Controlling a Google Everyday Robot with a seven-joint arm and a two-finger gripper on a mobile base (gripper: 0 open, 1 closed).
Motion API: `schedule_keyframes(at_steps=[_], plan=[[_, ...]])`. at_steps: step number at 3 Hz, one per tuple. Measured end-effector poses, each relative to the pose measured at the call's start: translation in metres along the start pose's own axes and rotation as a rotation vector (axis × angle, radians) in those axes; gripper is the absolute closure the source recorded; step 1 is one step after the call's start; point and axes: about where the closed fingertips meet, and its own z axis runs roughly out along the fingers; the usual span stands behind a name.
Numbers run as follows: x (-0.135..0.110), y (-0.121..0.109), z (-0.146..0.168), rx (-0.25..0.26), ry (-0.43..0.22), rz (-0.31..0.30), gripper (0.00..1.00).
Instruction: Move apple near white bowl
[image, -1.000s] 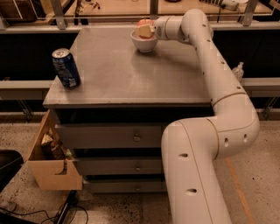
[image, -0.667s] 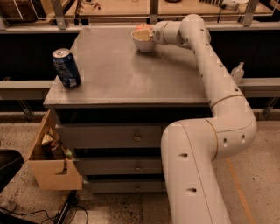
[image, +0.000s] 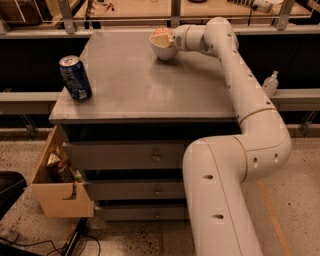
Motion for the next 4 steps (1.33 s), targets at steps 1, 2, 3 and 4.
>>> schedule_keyframes(at_steps=[1, 2, 3, 4], plan=[[0.0009, 0.0014, 0.0021, -0.003, 0.002, 0.001, 0.39], [-0.0006, 0.0016, 0.0018, -0.003, 0.002, 0.001, 0.15], [-0.0034, 0.0022, 0.0011, -0.003, 0.002, 0.001, 0.00], [-0.0041, 0.0029, 0.0006, -0.003, 0.001, 0.001, 0.00]])
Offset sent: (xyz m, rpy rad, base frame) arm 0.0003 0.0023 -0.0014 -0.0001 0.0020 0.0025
